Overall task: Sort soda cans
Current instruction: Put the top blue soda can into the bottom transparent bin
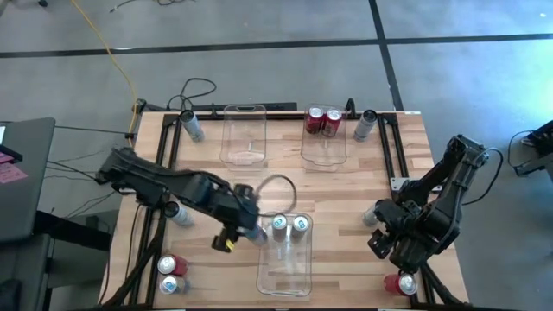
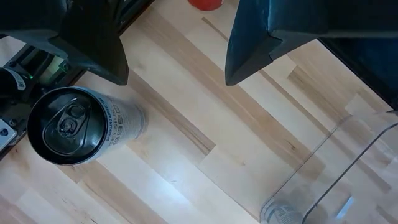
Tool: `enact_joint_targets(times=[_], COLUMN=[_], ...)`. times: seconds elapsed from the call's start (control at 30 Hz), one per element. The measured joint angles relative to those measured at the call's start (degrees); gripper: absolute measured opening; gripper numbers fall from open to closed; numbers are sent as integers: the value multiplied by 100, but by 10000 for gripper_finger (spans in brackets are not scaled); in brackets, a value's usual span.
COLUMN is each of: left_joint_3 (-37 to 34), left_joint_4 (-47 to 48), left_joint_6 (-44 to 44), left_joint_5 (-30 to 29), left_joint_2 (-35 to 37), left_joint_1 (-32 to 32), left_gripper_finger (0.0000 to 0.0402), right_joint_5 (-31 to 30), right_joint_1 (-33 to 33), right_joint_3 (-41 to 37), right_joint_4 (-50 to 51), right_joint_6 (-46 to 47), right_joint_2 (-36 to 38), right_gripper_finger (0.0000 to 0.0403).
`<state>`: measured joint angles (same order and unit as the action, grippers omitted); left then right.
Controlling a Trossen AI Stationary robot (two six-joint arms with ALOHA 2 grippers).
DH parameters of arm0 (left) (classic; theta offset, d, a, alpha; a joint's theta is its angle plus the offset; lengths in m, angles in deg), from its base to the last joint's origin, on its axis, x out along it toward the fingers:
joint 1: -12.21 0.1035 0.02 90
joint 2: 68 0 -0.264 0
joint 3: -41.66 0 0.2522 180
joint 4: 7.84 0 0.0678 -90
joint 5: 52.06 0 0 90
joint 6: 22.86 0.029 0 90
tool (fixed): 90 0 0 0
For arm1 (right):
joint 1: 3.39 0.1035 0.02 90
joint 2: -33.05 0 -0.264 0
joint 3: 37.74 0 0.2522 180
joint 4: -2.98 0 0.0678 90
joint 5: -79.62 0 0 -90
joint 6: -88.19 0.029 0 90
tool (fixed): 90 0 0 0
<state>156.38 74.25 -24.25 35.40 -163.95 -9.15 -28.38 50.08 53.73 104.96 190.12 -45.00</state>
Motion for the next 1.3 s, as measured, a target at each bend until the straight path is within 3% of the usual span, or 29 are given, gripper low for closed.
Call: enact_joint_targets(times=[0.37,0.87,1.3], left_joint_3=[1312,1339,1334], left_joint_4=[288,-19,9], left_joint_6=[679,815,669], left_joint_5=[68,-472,-564], left_joint_2=[-1368,-1850,-2144], left_joint_1=[-200,-178,-137], left_gripper_finger=[233,233,234], right_joint_5=[-72,-223,-315], right_joint_1=[7,7,7], right_joint_3=[0,-2,-257], right_joint_4=[-2,-18,-104], right_joint_6=[-7,-136,-196], right_joint_2=[-1,-1,-3], right_gripper_finger=[285,285,285])
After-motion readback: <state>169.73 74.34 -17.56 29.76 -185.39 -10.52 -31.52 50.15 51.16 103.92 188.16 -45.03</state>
